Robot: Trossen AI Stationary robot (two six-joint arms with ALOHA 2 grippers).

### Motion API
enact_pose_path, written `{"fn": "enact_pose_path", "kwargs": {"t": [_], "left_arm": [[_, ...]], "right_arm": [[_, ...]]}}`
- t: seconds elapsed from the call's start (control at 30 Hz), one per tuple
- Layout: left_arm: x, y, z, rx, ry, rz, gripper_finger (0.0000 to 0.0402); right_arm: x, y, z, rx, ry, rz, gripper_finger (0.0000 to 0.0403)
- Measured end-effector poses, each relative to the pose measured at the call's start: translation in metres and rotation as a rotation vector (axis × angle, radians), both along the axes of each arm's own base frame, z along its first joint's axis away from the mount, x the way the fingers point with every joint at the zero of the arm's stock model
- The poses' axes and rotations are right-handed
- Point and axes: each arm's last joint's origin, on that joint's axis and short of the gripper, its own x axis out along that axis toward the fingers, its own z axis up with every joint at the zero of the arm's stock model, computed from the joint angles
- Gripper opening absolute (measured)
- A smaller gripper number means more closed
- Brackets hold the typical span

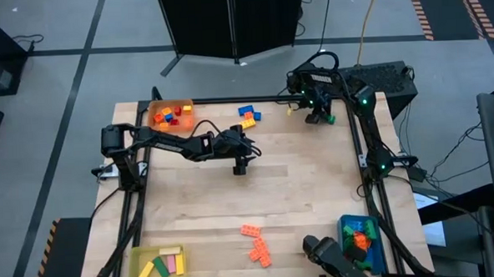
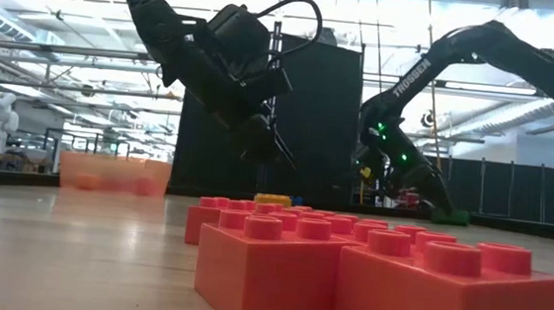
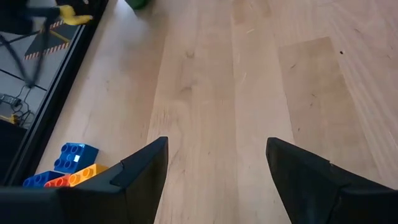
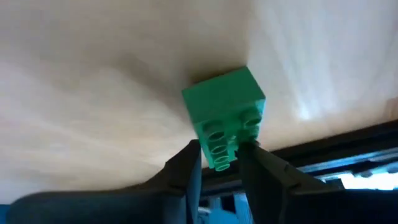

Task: Sort blocks by size
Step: Put the green 8 stud game piece into the blue bin

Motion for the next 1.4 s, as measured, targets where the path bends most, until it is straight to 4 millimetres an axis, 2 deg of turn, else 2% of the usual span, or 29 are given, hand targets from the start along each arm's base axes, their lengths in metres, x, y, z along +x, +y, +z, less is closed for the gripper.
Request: {"fn": "enact_pose_path", "kwargs": {"t": [0.3, 0.4, 0.47, 0.63, 0.83, 0.93, 1.03, 1.17, 1.4], "left_arm": [[0.000, 0.000, 0.000, 0.000, 0.000, 0.000, 0.0272], [0.000, 0.000, 0.000, 0.000, -0.001, 0.001, 0.0272], [0.000, 0.000, 0.000, 0.001, -0.002, 0.000, 0.0272], [0.000, -0.001, 0.000, 0.000, -0.002, -0.001, 0.0272], [0.000, -0.003, 0.000, 0.002, 0.000, -0.005, 0.0272], [0.000, -0.003, 0.000, 0.002, 0.000, -0.005, 0.0272], [0.000, -0.003, 0.000, 0.006, 0.001, -0.007, 0.0272], [0.001, -0.003, 0.000, 0.009, -0.001, -0.009, 0.0272], [0.001, -0.002, 0.000, 0.009, -0.001, -0.008, 0.0272]], "right_arm": [[0.023, 0.032, 0.059, -0.011, -0.259, -0.034, 0.0080], [0.030, 0.043, 0.076, -0.082, -0.283, -0.044, 0.0080], [0.033, 0.044, 0.080, -0.164, -0.276, -0.054, 0.0085], [0.034, 0.035, 0.071, -0.268, -0.219, -0.069, 0.0119], [0.031, 0.020, 0.033, -0.237, -0.114, -0.158, 0.0174], [0.027, 0.015, 0.019, -0.227, -0.012, -0.127, 0.0191], [0.023, 0.008, 0.014, -0.258, 0.051, -0.096, 0.0203], [0.019, 0.002, 0.006, -0.229, 0.045, -0.109, 0.0216], [0.018, 0.002, 0.005, -0.186, 0.023, -0.119, 0.0227]]}}
